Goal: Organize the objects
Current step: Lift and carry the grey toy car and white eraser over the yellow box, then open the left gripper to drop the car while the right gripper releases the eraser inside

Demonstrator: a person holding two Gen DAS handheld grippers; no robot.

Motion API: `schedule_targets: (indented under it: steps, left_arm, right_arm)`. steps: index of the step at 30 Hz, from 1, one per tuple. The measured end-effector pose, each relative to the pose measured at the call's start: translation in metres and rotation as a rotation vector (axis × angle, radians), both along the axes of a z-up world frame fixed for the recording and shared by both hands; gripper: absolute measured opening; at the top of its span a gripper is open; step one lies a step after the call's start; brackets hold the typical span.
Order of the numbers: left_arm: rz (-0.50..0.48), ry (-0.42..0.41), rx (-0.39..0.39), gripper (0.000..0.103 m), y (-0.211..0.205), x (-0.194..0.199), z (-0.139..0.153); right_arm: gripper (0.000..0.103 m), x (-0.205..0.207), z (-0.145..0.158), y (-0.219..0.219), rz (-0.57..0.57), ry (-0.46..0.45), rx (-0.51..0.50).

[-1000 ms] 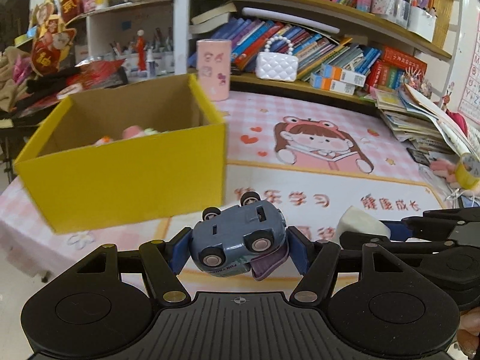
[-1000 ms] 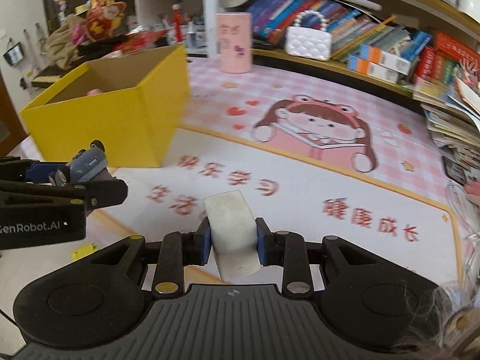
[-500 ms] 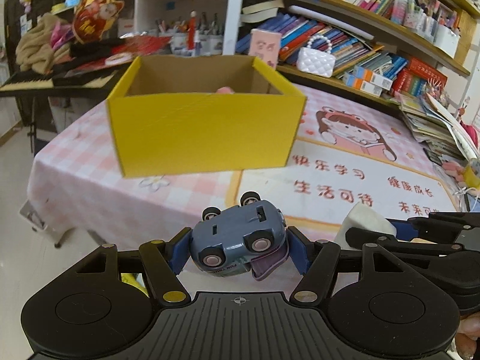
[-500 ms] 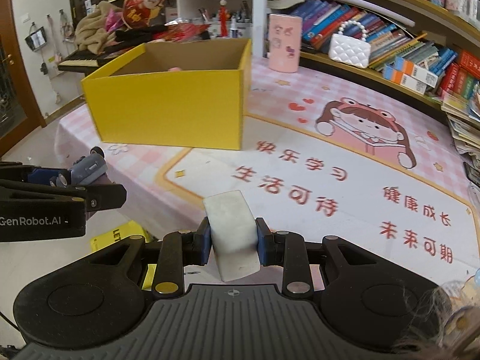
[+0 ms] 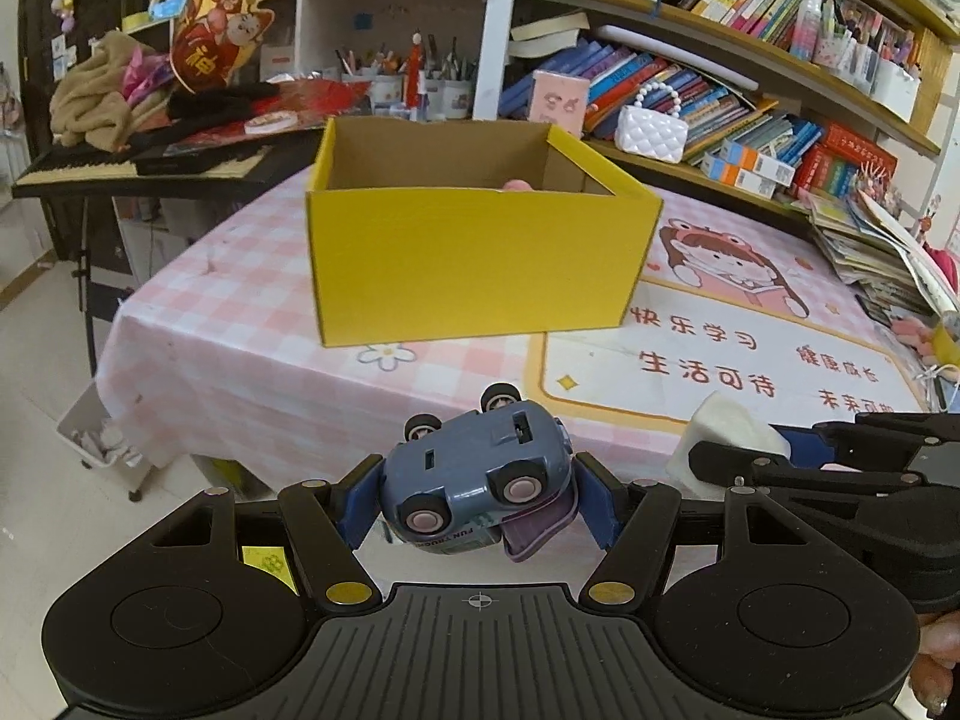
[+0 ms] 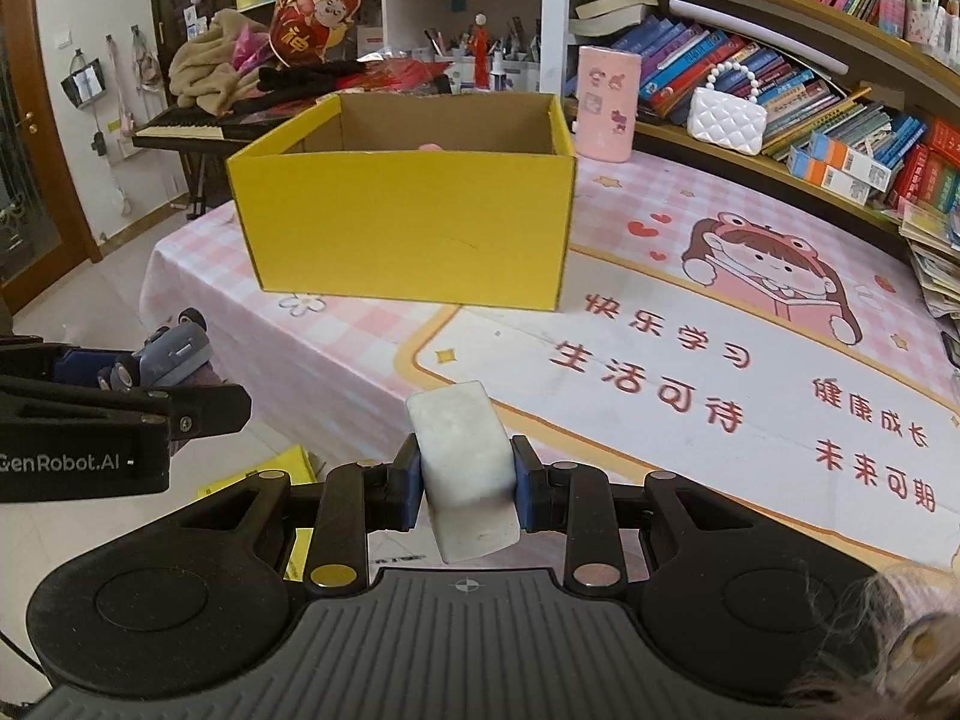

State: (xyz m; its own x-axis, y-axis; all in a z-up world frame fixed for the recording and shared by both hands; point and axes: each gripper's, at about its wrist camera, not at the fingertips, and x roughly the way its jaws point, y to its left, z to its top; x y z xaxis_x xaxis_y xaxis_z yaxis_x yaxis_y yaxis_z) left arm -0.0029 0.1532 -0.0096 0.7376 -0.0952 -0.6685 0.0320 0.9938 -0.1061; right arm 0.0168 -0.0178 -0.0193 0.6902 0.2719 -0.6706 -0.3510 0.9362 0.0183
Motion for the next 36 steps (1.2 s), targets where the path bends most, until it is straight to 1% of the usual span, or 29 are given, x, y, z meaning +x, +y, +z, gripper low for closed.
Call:
schedule_targets:
  steps: [8, 10, 12, 16, 20, 24, 27, 30, 32, 36]
  left_arm:
    - [0.026, -0.033, 0.009, 0.066, 0.018, 0.002, 0.006]
    - [0.028, -0.05, -0.003, 0.067, 0.022, 0.007, 0.009]
    - [0.034, -0.084, -0.016, 0.067, 0.025, 0.014, 0.016]
    - [0.063, -0.174, -0.029, 0.067, 0.031, 0.038, 0.039]
    - [0.104, -0.261, -0.037, 0.067, 0.037, 0.071, 0.063]
    - [0.124, -0.295, -0.041, 0.067, 0.035, 0.107, 0.073]
    - [0.138, -0.274, -0.042, 0.067, 0.034, 0.135, 0.067]
    - [0.149, -0.245, -0.034, 0.067, 0.029, 0.156, 0.056]
    - [0.148, -0.223, 0.002, 0.067, 0.024, 0.167, 0.049]
    - [0.144, -0.154, 0.103, 0.067, 0.009, 0.193, 0.03]
  right_arm:
    - [0.027, 0.006, 0.005, 0.02, 0.026, -0.009, 0.008]
    - [0.027, 0.011, 0.006, 0.022, 0.021, -0.009, 0.009]
    - [0.027, 0.017, 0.011, 0.023, 0.019, -0.013, 0.014]
    - [0.027, 0.035, 0.031, 0.022, 0.013, -0.081, 0.045]
    - [0.027, 0.069, 0.059, 0.022, 0.007, -0.17, 0.086]
    - [0.027, 0.111, 0.078, 0.026, 0.024, -0.232, 0.088]
    - [0.027, 0.139, 0.083, 0.03, 0.041, -0.262, 0.077]
    - [0.027, 0.167, 0.078, 0.033, 0.061, -0.246, 0.058]
    - [0.027, 0.183, 0.071, 0.036, 0.083, -0.223, 0.046]
    - [0.027, 0.21, 0.056, 0.044, 0.129, -0.199, 0.01]
